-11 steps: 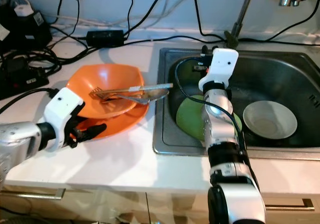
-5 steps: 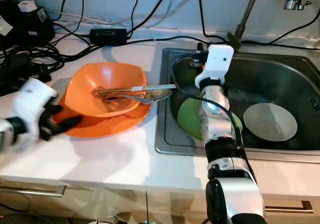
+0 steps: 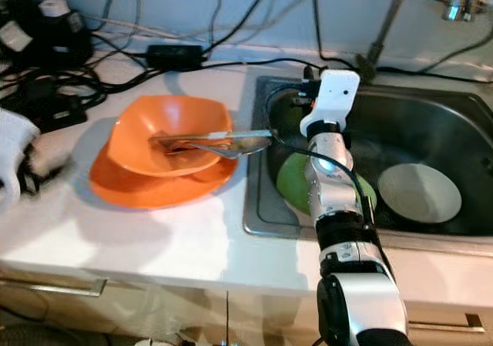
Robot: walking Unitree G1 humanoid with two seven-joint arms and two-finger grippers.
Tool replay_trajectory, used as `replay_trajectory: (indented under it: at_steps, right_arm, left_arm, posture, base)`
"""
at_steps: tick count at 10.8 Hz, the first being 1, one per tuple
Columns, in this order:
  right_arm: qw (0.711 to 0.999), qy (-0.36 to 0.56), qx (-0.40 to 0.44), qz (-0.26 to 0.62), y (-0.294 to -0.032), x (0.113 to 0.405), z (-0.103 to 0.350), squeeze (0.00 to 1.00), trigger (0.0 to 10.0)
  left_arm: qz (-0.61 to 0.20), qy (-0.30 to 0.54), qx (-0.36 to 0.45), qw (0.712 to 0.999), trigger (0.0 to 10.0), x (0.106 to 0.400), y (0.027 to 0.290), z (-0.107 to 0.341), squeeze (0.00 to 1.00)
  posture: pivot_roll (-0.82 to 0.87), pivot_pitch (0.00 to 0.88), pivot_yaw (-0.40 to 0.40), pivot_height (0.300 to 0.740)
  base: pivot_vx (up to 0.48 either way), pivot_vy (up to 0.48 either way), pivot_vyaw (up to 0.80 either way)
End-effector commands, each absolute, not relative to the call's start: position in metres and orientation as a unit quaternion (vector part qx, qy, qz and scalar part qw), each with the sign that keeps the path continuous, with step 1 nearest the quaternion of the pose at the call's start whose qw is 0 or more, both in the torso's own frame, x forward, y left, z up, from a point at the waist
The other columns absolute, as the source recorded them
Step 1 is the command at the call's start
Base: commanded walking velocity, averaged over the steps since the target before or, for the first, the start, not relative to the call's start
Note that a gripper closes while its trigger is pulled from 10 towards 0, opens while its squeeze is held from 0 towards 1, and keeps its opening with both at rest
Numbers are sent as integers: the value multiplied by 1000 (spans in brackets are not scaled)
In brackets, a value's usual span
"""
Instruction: Kitchen organization
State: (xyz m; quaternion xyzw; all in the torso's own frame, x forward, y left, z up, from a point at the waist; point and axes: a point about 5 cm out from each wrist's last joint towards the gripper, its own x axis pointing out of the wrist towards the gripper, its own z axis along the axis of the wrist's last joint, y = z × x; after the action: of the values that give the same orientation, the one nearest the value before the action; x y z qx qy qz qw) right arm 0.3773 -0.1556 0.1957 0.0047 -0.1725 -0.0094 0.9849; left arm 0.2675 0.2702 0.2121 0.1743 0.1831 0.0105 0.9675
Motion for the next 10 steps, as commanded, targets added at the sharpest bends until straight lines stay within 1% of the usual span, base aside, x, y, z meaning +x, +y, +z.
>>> replay_trajectory:
  at_steps: [1, 2, 3, 4, 5, 7, 8, 9, 10]
  right_arm:
    - [983, -182, 12, -12, -158, 379, 201, 0, 10000]
    - [983, -185, 12, -13, -158, 379, 202, 0, 10000]
    - [982, -188, 12, -15, -159, 378, 203, 0, 10000]
    - [981, -193, 13, -16, -159, 377, 204, 0, 10000]
    - [979, -201, 15, -18, -160, 376, 206, 0, 10000]
    - [978, -209, 17, -20, -161, 374, 207, 0, 10000]
    - [976, -214, 18, -20, -162, 373, 208, 0, 10000]
    - [975, -220, 19, -20, -162, 372, 210, 0, 10000]
    - [974, -226, 21, -19, -162, 371, 211, 0, 10000]
  left_arm:
    - [39, 147, 184, 971, 10000, 271, 274, 221, 0]
    - [94, 41, 181, 978, 10000, 284, 266, 228, 0]
    - [115, -11, 172, 978, 10000, 290, 258, 230, 0]
    - [127, -38, 151, 980, 10000, 296, 253, 227, 0]
    - [126, -83, 131, 980, 10000, 304, 242, 225, 0]
    - [116, -132, 107, 979, 10000, 314, 226, 225, 0]
    - [109, -179, 114, 971, 10000, 323, 209, 234, 0]
    - [88, -208, 127, 966, 10000, 326, 197, 243, 0]
    - [73, -221, 130, 964, 10000, 328, 190, 247, 0]
  posture:
    - [251, 13, -19, 740]
    - [240, 9, -21, 740]
    - [227, 5, -22, 740]
    - [206, 0, -21, 740]
    - [194, 0, -19, 740]
    - [181, 0, -16, 740]
    - [155, 0, -11, 740]
    - [142, 0, -5, 740]
    - [131, 0, -1, 740]
  base:
    - [0, 0, 0]
    - [0, 0, 0]
    - [0, 0, 0]
    - [0, 0, 0]
    - [0, 0, 0]
    - [0, 0, 0]
    - [0, 0, 0]
    - [0, 0, 0]
    - [0, -274, 0]
